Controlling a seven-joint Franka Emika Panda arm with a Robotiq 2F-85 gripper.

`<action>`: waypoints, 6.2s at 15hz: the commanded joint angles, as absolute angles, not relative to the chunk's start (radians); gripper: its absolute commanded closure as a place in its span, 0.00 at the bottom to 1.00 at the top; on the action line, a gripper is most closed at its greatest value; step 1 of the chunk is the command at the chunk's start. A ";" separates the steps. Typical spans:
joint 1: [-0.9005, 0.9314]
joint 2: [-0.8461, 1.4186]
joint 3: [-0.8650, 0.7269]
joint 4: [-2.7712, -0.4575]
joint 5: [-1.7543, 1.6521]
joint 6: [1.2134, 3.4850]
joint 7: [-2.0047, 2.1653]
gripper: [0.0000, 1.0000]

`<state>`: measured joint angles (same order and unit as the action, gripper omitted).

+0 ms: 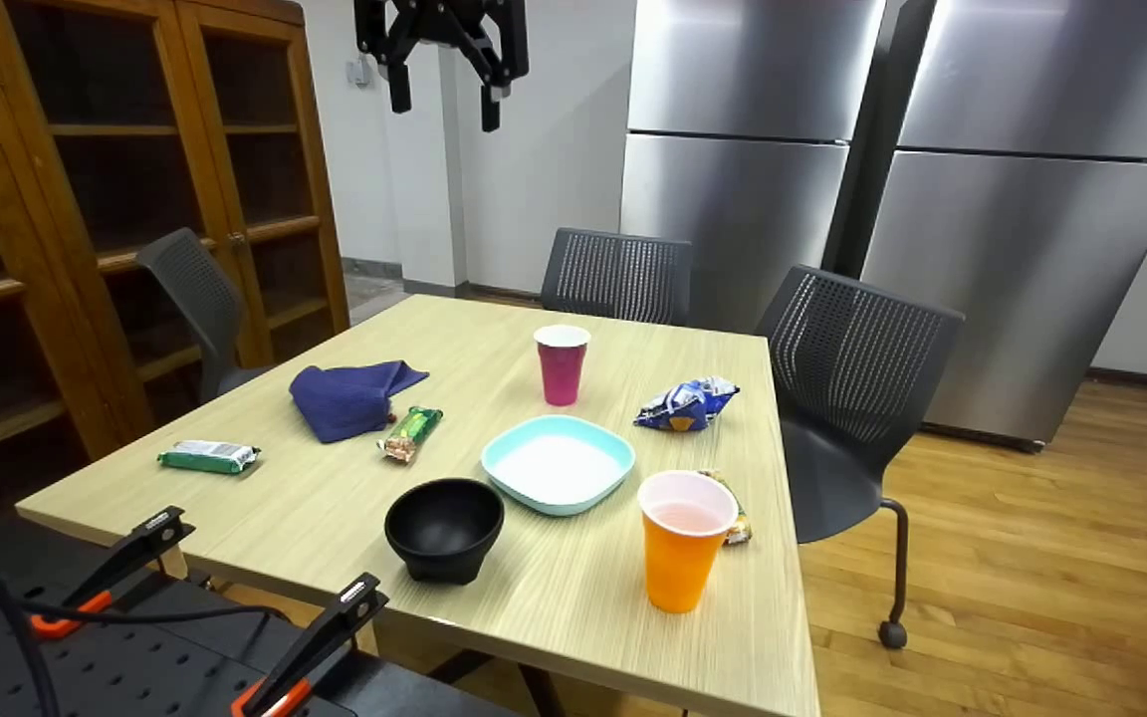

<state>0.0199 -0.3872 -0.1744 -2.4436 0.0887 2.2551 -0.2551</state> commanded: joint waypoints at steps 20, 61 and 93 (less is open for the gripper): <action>0.041 0.459 0.025 -1.946 -0.023 2.200 -0.153 0.00; 0.154 0.932 0.025 -1.687 -0.134 2.328 -0.047 0.00; 0.166 0.859 0.020 -1.777 -0.141 2.395 -0.041 0.87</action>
